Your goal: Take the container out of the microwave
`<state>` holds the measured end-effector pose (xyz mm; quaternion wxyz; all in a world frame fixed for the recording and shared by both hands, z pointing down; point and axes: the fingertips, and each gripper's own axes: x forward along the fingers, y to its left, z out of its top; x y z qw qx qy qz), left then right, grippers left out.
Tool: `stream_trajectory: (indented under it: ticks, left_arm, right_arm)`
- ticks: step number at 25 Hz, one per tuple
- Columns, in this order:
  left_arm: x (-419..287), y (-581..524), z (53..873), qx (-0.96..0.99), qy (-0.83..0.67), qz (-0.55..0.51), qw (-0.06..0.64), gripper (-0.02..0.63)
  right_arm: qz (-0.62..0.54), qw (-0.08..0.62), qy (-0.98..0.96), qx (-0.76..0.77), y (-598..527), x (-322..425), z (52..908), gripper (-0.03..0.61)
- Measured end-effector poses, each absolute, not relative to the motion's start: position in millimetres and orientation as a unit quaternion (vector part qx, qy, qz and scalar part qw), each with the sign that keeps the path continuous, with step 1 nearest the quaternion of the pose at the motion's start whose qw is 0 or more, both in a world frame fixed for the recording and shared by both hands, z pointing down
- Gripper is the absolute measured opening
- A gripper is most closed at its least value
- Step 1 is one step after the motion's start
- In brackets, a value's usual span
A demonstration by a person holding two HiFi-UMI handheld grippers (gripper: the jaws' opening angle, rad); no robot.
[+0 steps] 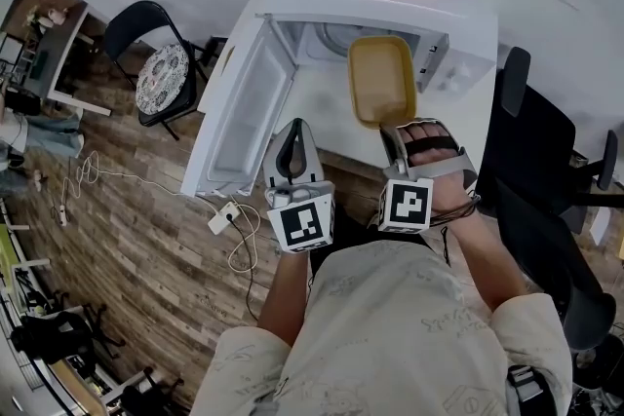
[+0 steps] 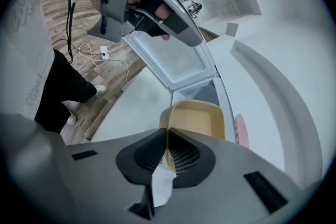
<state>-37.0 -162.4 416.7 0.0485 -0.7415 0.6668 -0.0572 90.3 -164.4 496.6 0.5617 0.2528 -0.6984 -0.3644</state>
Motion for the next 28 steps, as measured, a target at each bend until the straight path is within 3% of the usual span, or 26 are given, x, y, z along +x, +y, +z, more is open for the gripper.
stream_trajectory:
  ticks: [28]
  left_arm:
    - [-39, -168, 403, -0.742, 0.665, -0.046, 0.069, 0.008]
  right_arm:
    - [-0.381, 0.562, -0.688, 0.257, -171, 85, 474, 0.031]
